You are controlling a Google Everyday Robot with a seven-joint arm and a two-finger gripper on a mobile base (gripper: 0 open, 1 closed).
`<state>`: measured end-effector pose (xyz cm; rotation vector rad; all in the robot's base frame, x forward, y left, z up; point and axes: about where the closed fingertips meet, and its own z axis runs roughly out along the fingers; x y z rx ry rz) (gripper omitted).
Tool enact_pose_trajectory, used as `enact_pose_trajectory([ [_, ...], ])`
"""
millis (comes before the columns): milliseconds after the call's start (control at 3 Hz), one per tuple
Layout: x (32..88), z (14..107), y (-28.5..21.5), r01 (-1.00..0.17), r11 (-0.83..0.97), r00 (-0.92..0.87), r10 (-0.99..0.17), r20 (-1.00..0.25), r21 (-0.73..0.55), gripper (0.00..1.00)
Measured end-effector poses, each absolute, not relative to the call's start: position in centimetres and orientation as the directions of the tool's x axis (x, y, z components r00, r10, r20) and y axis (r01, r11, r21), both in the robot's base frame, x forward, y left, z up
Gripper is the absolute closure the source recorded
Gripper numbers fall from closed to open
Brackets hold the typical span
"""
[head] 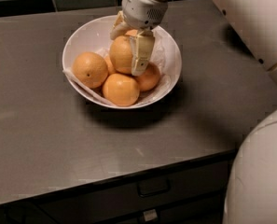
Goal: Pick orange from white bowl
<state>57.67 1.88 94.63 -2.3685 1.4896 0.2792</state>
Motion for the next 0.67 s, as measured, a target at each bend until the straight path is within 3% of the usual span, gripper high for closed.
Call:
enact_pose_trajectory([
  [667,57.67,93.77,2.03,-0.904,-0.402,0.427,-0.839,-0.338,-0.145,0.3],
])
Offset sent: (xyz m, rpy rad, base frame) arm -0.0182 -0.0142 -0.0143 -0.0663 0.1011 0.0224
